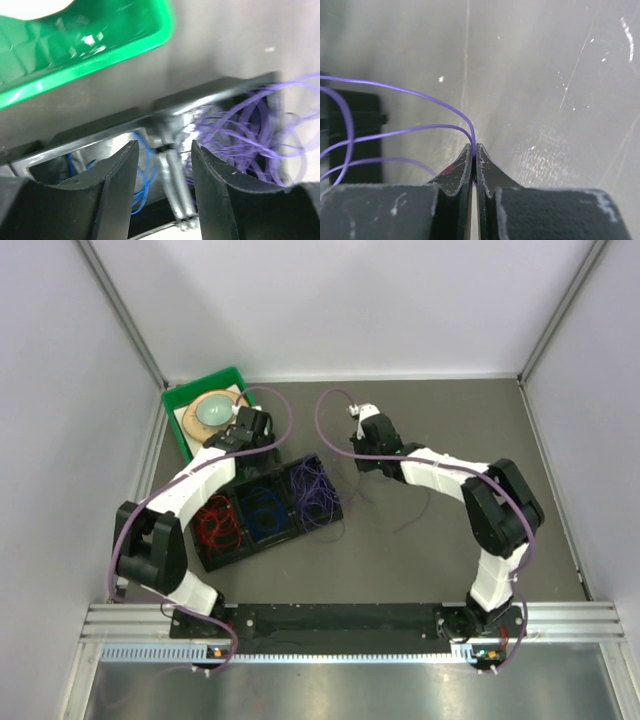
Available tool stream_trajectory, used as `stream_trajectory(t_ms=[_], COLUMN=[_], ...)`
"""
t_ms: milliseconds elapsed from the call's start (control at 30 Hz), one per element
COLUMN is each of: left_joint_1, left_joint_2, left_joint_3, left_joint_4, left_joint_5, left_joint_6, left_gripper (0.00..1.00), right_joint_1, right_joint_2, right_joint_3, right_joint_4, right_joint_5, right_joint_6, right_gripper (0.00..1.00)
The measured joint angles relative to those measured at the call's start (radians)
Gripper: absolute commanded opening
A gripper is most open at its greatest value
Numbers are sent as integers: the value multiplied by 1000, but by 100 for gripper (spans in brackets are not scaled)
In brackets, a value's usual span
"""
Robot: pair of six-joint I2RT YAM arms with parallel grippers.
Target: Untangle the cables
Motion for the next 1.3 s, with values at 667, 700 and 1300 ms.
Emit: stream_trajectory(t_ms=[667,700,1300], left_joint_1=[43,45,98], left_joint_2=[85,88,88], left_joint_3=[-67,-69,-130], left_joint_4=[58,61,120], left_joint_5=[132,137,235], left_joint_6=[-6,-6,-16], left_gripper=[50,50,50], right_joint_1=[131,140,170], right_joint_2=[-213,-210,143], right_joint_3=[40,52,203], right_joint_4=[-96,-96,-2], right_joint_5=[-173,-186,-260], right_joint_6=[221,242,533], right_gripper=[0,0,0])
